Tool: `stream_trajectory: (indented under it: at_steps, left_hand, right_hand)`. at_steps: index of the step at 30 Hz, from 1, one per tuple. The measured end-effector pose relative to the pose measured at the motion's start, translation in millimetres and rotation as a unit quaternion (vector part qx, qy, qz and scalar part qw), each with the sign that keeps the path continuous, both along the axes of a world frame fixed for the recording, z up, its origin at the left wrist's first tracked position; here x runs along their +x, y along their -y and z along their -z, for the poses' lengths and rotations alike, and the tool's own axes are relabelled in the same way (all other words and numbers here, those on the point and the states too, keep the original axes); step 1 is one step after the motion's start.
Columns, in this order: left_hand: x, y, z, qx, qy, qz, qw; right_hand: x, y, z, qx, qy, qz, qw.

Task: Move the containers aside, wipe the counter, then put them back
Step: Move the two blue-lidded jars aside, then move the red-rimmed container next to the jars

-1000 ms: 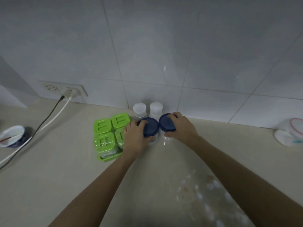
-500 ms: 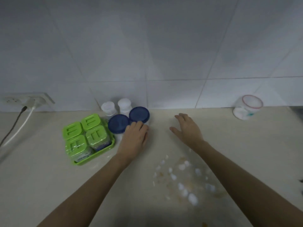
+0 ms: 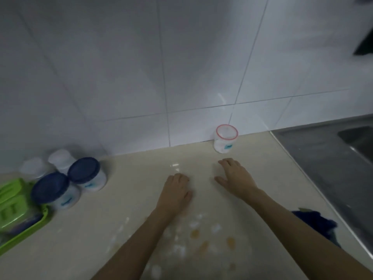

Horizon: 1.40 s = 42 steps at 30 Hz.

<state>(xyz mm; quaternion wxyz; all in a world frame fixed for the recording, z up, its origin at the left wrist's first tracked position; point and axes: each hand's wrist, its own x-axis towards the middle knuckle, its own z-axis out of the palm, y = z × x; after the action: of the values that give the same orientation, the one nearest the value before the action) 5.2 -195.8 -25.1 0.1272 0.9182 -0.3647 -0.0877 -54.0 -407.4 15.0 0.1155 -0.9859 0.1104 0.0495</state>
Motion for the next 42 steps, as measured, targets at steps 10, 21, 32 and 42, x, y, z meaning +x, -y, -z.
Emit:
stream_trajectory:
  at_steps: [10, 21, 32, 42]
  left_hand:
    - [23.3, 66.0, 19.5, 0.128, 0.019, 0.021, 0.991]
    - [45.0, 77.4, 39.8, 0.129, 0.049, 0.014, 0.990]
    - [29.9, 15.1, 22.6, 0.077, 0.016, -0.056, 0.995]
    - [-27.7, -189.5, 13.1, 0.122, 0.012, -0.180, 0.976]
  right_hand:
    - [71.0, 84.8, 2.0, -0.068, 0.090, -0.028, 0.993]
    - [115.2, 97.2, 25.6, 0.069, 0.132, 0.042, 0.988]
    - [86.4, 28.1, 2.5, 0.075, 0.130, -0.039, 0.988]
    - [78.2, -189.4, -14.5, 0.123, 0.107, -0.211, 0.964]
